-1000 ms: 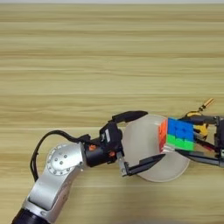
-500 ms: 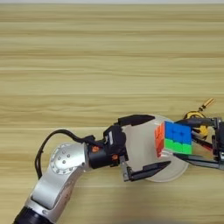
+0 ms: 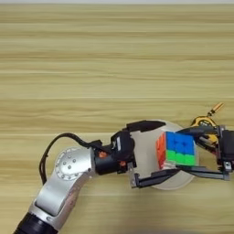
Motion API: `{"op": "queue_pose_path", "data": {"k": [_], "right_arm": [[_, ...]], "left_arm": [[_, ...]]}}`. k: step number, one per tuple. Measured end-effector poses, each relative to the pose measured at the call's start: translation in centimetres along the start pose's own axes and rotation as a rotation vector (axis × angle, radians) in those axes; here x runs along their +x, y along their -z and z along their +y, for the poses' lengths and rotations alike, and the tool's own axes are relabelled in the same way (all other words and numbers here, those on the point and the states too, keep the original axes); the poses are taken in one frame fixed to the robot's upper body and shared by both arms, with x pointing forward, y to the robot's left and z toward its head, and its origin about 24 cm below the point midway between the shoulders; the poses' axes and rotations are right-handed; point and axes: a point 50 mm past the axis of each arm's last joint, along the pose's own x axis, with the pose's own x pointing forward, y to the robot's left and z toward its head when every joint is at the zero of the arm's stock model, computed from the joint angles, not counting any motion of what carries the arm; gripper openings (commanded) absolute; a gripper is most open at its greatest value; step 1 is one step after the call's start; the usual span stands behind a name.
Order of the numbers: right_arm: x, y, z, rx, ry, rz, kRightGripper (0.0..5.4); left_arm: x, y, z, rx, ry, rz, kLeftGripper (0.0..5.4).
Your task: Move the objects on the table
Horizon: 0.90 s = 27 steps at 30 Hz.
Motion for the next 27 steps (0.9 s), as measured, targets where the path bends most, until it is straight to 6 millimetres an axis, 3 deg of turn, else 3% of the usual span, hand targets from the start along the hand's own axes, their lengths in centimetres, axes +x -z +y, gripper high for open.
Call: {"op": "queue_pose_path", "data": {"k": [13, 27], "right_arm": [[0.09, -0.46, -0.03, 0.005, -0.012, -0.013, 3.36], [-0.2, -0.59, -0.14, -0.001, -0.014, -0.01, 3.35]], "left_arm": [[0.05, 0.35, 0.11, -0.009, 0.017, 0.005, 3.47], [0.18, 0.42, 0.11, -0.009, 0.02, -0.003, 3.34]]}}
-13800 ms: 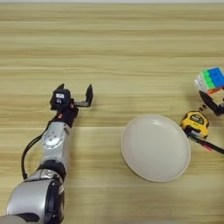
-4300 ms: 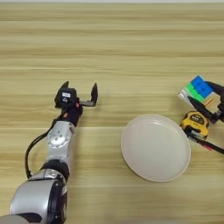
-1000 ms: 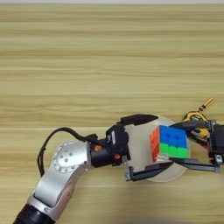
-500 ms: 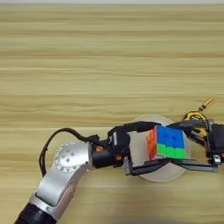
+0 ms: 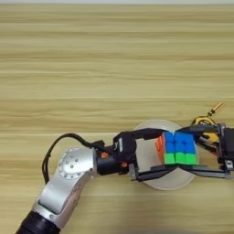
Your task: Move the objects on the table
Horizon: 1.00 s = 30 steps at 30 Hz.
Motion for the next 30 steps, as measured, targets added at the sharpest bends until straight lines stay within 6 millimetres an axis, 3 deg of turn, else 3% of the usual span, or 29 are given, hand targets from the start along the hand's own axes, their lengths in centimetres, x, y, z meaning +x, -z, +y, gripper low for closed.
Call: {"op": "queue_pose_path", "data": {"k": [8, 9, 25, 30], "right_arm": [[0.0, 0.0, 0.0, 0.0, -0.001, 0.0, 3.35], [0.0, 0.0, 0.0, 0.0, -0.001, 0.0, 3.72], [0.4, -1.2, 0.3, -0.006, -0.036, -0.089, 5.37], [0.4, -1.2, 0.2, 0.002, -0.036, -0.092, 5.4]], "left_arm": [[0.0, 0.0, 0.0, 0.001, 0.0, -0.001, 3.34], [0.0, 0.0, 0.0, 0.001, 0.0, -0.001, 3.34], [-0.1, 0.6, 0.1, -0.022, -0.027, 0.008, 3.25], [-0.1, 0.7, 0.2, -0.029, -0.031, 0.01, 3.25]]}}
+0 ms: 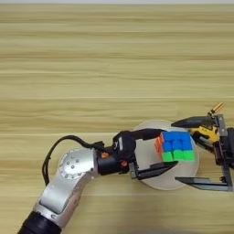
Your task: Move the objects on the table
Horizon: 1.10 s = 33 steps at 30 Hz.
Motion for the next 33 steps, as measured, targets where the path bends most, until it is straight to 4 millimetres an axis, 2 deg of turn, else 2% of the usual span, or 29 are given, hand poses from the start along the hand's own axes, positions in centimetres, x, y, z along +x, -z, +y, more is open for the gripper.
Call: {"op": "queue_pose_path", "data": {"k": [7, 12, 18, 25, 29, 33], "right_arm": [[-0.2, -0.2, -0.2, 0.003, 0.014, -0.024, 5.4], [-0.4, -0.4, -0.4, 0.004, 0.038, -0.049, 5.4], [-0.8, -0.2, -0.7, 0.009, 0.099, -0.064, 5.4], [-1.1, 0.0, -1.0, 0.015, 0.147, -0.073, 5.4], [-1.2, 0.0, -1.1, 0.018, 0.166, -0.092, 5.4], [-1.2, 0.1, -1.1, 0.021, 0.177, -0.1, 5.4]], "left_arm": [[0.1, 0.1, 0.0, -0.004, -0.006, -0.005, 3.25], [-0.4, 0.1, 0.7, 0.006, -0.081, -0.011, 3.25], [-1.8, 0.1, 3.5, 0.009, -0.387, -0.048, 3.25], [-3.5, 0.7, 5.9, 0.025, -0.642, -0.039, 3.25], [-4.6, 1.8, 7.5, 0.044, -0.821, 0.036, 3.25], [-5.2, 3.2, 8.2, 0.032, -0.921, 0.112, 3.25]]}}
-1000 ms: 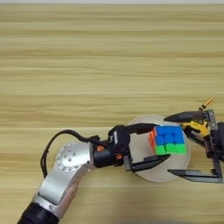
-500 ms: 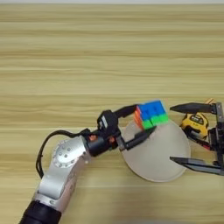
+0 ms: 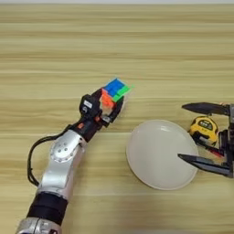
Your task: Move the objects on the table
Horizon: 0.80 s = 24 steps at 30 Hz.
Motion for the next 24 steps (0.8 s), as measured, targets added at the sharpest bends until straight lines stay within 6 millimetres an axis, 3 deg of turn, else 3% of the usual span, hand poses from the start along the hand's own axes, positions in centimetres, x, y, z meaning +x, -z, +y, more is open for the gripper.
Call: {"op": "queue_pose_path", "data": {"k": [8, 24], "right_arm": [[0.1, 0.1, -0.1, 0.002, 0.031, -0.021, 5.4], [0.2, 0.1, -0.2, 0.001, 0.04, -0.032, 5.4]], "left_arm": [[0.3, 2.7, -0.8, -0.007, -0.062, 0.124, 3.25], [0.2, 4.4, -1.6, -0.036, -0.085, 0.204, 3.25]]}}
